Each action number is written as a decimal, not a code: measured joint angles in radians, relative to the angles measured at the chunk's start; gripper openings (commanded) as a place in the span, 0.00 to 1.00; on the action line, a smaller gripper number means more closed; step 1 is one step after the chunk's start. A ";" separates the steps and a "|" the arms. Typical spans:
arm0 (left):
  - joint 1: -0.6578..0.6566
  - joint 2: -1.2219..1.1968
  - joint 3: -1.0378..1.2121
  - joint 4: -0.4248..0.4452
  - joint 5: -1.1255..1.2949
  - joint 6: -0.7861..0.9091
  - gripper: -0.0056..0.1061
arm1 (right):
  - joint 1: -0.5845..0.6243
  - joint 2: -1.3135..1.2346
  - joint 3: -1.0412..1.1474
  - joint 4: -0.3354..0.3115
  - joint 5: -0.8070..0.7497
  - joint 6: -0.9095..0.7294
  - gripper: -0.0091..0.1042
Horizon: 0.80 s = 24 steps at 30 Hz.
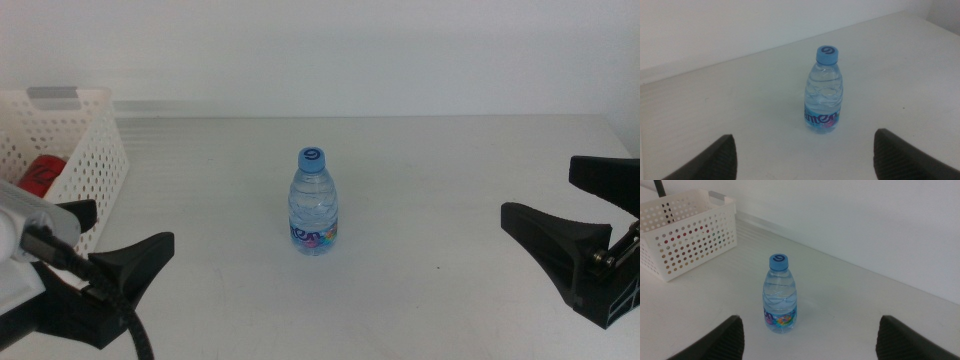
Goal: Use arms to grab the bottles and put them into the dustbin to the left of the table.
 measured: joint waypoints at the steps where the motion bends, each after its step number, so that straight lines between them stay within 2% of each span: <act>1: 0.000 0.000 0.000 0.000 -0.006 0.000 0.86 | 0.000 0.000 0.000 0.000 0.000 0.000 0.73; 6: 0.000 0.029 -0.040 0.004 -0.020 0.011 0.86 | 0.000 0.000 0.000 0.000 0.000 0.000 0.73; 12: -0.001 0.175 -0.142 0.008 -0.046 0.035 0.86 | 0.000 0.000 0.000 0.000 0.000 0.000 0.73; 24: -0.089 0.470 -0.157 0.008 -0.333 0.037 0.86 | 0.000 0.000 0.000 0.000 0.000 0.000 0.73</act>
